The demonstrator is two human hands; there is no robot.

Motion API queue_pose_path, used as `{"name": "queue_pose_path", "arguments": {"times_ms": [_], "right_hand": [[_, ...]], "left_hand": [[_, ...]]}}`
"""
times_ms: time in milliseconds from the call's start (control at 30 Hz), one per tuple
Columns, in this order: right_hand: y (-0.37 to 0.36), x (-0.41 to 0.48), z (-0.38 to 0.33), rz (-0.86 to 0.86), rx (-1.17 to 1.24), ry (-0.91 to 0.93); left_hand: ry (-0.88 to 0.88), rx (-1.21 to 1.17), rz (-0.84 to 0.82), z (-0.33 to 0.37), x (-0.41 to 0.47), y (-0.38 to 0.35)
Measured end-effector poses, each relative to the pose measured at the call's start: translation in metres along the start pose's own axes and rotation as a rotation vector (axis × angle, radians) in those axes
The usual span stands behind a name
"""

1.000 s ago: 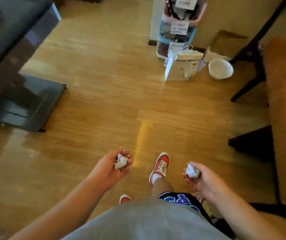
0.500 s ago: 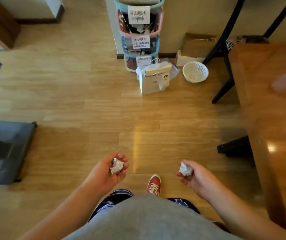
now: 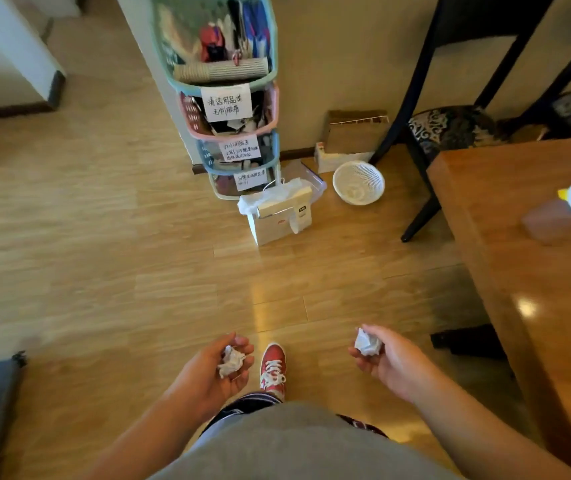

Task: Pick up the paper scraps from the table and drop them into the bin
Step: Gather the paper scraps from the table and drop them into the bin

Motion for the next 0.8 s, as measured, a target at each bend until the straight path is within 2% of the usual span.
{"name": "queue_pose_path", "arguments": {"times_ms": [233, 500, 667, 800], "right_hand": [[0.039, 0.002, -0.049, 0.143, 0.298, 0.087], [0.127, -0.002, -0.073, 0.345, 0.619, 0.094], [0.167, 0.011, -0.118, 0.304, 0.668, 0.103], [0.186, 0.026, -0.181, 0.258, 0.64, 0.154]], "left_hand": [[0.04, 0.34, -0.175, 0.105, 0.06, -0.116], [0.094, 0.6, -0.331, 0.125, 0.106, -0.299], [0.121, 0.639, -0.349, 0.121, 0.133, -0.383], [0.123, 0.633, -0.284, 0.127, 0.149, -0.42]]}}
Point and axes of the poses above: each hand's wrist, its own x-axis towards the middle knuckle, its own y-axis out of the back of the hand, z = x × y, the point moved 5 cm from there along x, towards the middle knuckle, and after that the axes turned 10 degrees about x, right-handed, at the moved point
